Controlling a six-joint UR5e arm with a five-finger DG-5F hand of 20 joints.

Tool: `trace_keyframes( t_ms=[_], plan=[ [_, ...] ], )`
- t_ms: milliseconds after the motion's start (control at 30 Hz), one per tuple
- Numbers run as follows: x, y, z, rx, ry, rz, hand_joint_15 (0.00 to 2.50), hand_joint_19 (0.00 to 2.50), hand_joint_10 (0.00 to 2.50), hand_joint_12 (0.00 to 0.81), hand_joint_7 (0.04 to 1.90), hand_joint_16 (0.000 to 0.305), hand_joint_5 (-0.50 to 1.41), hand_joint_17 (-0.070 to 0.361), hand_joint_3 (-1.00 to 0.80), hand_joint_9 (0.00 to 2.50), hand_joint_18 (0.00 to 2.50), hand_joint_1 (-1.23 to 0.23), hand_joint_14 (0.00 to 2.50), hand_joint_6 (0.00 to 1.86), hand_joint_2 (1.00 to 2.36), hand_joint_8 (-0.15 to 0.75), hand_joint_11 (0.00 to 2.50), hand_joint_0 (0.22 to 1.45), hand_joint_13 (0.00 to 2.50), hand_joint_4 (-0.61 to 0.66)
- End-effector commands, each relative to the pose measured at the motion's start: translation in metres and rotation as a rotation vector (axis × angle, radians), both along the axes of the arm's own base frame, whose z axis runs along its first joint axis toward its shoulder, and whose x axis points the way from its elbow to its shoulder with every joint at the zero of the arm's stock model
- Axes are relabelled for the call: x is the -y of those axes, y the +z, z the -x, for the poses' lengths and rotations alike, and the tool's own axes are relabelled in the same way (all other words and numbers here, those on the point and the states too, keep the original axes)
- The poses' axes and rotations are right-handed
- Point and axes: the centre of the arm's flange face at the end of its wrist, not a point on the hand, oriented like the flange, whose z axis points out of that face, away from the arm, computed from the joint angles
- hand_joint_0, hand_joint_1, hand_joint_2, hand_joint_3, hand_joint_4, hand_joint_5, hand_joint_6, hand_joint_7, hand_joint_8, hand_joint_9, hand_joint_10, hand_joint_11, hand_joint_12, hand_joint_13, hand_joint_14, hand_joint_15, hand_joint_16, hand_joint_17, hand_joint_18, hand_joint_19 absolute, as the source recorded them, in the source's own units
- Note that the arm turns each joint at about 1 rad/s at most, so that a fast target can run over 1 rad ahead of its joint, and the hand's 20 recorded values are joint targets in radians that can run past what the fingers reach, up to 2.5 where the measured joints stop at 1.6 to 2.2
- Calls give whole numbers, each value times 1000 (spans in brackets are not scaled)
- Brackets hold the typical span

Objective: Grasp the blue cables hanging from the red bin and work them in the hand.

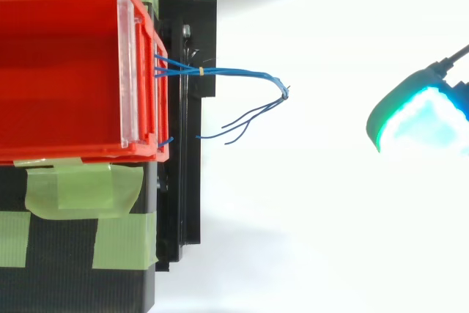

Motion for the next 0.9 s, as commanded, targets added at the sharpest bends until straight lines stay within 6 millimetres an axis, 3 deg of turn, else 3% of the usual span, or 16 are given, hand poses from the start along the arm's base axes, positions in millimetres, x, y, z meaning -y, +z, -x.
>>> trace_keyframes(
  t_ms=[0,67,233,300,600,867],
  plan=[
    [1,-17,8,-49,4,27,246,414,5,336,647,50,-271,112,-935,338,146,-508,6,5,1002,307,216,827,151,184],
    [1,-49,18,-98,4,38,246,414,4,336,645,50,-271,112,-935,337,144,-508,7,4,1003,307,224,827,151,184],
    [5,-79,19,-42,-27,36,250,417,4,336,646,49,-270,111,-935,337,146,-508,7,4,1003,308,215,827,153,184],
    [7,-106,26,-20,-39,36,247,413,4,336,647,49,-270,111,-934,337,147,-508,7,5,1002,309,211,828,154,184],
    [10,-166,49,36,-86,20,241,417,4,335,646,49,-268,110,-934,339,145,-509,6,4,1003,307,216,831,155,186],
    [17,-189,49,151,-226,-5,245,417,4,333,649,49,-266,110,-925,340,145,-505,8,5,1003,305,217,848,155,186]
  ],
)
